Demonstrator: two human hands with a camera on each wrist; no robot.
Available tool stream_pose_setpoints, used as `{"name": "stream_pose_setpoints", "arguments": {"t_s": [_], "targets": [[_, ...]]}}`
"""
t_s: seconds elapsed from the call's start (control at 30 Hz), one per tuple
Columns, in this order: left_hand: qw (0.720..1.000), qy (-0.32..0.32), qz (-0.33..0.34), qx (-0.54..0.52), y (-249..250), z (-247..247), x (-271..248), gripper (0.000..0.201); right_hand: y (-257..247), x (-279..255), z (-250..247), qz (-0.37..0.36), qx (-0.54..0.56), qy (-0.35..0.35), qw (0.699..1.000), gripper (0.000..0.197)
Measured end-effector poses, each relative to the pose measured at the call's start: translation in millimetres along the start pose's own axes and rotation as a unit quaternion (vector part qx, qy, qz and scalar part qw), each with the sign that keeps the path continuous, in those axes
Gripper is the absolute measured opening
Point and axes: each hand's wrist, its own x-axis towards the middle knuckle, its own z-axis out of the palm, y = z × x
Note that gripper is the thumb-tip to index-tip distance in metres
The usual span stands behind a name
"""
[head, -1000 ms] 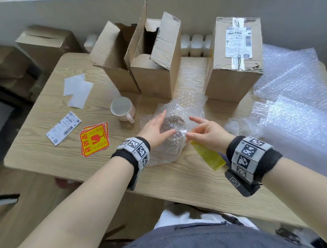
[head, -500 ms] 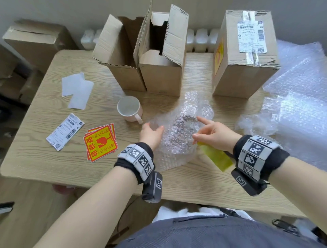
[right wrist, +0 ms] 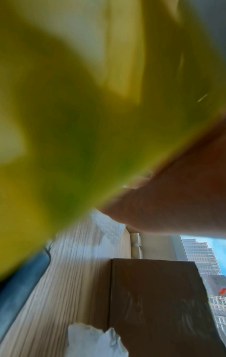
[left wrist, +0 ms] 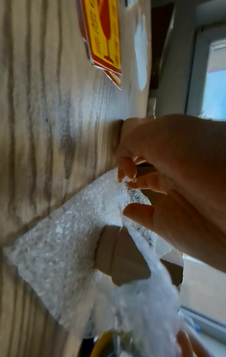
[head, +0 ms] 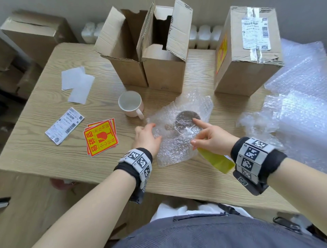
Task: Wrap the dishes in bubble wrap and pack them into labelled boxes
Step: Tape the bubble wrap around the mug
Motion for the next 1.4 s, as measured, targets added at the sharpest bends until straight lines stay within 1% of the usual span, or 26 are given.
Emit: {"name": "stream_pose_setpoints", "arguments": {"t_s": [0.03,0.07,0.1,0.13,0.17,0.2,0.27,0.33,0.43,0.5,0.57,0.63,0.7,0.73,0.83,1.0,1.1,1.13,1.23,1.3,1.4], "targets": [[0.999,0.035,0.03,0.003,2.0,0.0,-2.4,0.049,0.2,0.3,0.6,-0.001,0.001,0.001,1.0,0.021],[0.995,0.062,0.075,-0.007,4.9,-0.1,-4.9,0.048,0.3,0.6,1.3,-0.003,0.004,0.003,1.0,0.021],[0.99,0.067,0.124,-0.016,9.0,-0.4,-5.9,0.048,0.3,0.9,1.7,-0.005,0.009,0.007,1.0,0.021],[0.985,0.048,0.166,-0.017,13.1,-0.2,-6.2,0.051,0.5,1.0,2.4,-0.007,0.016,0.012,1.0,0.02],[0.981,0.014,0.194,-0.004,16.3,0.4,-5.1,0.056,0.6,0.8,3.1,-0.009,0.026,0.019,0.999,0.02],[0.978,-0.023,0.208,0.016,19.3,1.4,-3.1,0.06,0.9,0.6,3.5,-0.013,0.035,0.027,0.999,0.02],[0.972,-0.072,0.22,0.042,22.8,3.8,2.7,0.067,2.0,-0.2,3.8,-0.022,0.039,0.042,0.998,0.02],[0.97,-0.106,0.213,0.049,25.6,4.7,7.7,0.071,3.8,-1.4,3.7,-0.026,0.039,0.051,0.998,0.019],[0.966,-0.156,0.201,0.048,26.1,0.5,13.3,0.073,5.6,-2.0,3.7,-0.024,0.039,0.044,0.998,0.019],[0.964,-0.156,0.207,0.059,24.8,-2.8,17.0,0.07,5.7,-1.0,4.1,-0.022,0.04,0.035,0.998,0.02],[0.968,-0.12,0.21,0.069,23.9,-3.8,21.1,0.059,5.5,0.5,4.6,-0.021,0.039,0.032,0.998,0.021],[0.974,-0.08,0.203,0.066,25.4,-3.4,25.0,0.041,5.2,1.6,4.8,-0.018,0.041,0.033,0.998,0.021],[0.975,-0.068,0.202,0.057,28.5,-2.5,27.8,0.028,5.5,2.2,5.0,-0.015,0.044,0.034,0.998,0.021],[0.977,-0.069,0.199,0.04,29.7,-2.0,28.4,0.026,5.5,2.6,5.3,-0.015,0.046,0.035,0.998,0.021],[0.979,-0.091,0.184,0.008,32.5,-0.7,29.0,0.029,5.5,2.8,6.2,-0.012,0.053,0.036,0.998,0.02],[0.976,-0.146,0.161,0.004,30.2,1.3,37.6,0.028,3.8,2.9,6.9,-0.01,0.061,0.04,0.997,0.019],[0.977,-0.151,0.151,0.016,27.0,1.7,39.6,0.023,3.7,3.3,8.0,-0.009,0.066,0.042,0.997,0.018],[0.978,-0.154,0.136,0.021,24.1,2.7,40.4,0.024,3.9,3.3,8.5,-0.008,0.068,0.042,0.997,0.018],[0.985,-0.162,0.059,0.024,20.1,0.8,32.5,0.031,3.6,3.0,9.5,-0.009,0.069,0.04,0.997,0.019],[0.989,-0.144,0.019,-0.034,21.9,-1.2,25.9,0.032,2.9,3.3,9.6,-0.007,0.066,0.04,0.997,0.019],[0.983,-0.125,-0.051,-0.128,23.6,-3.5,24.9,0.048,2.6,3.6,9.5,0.0,0.069,0.042,0.997,0.019]]}}
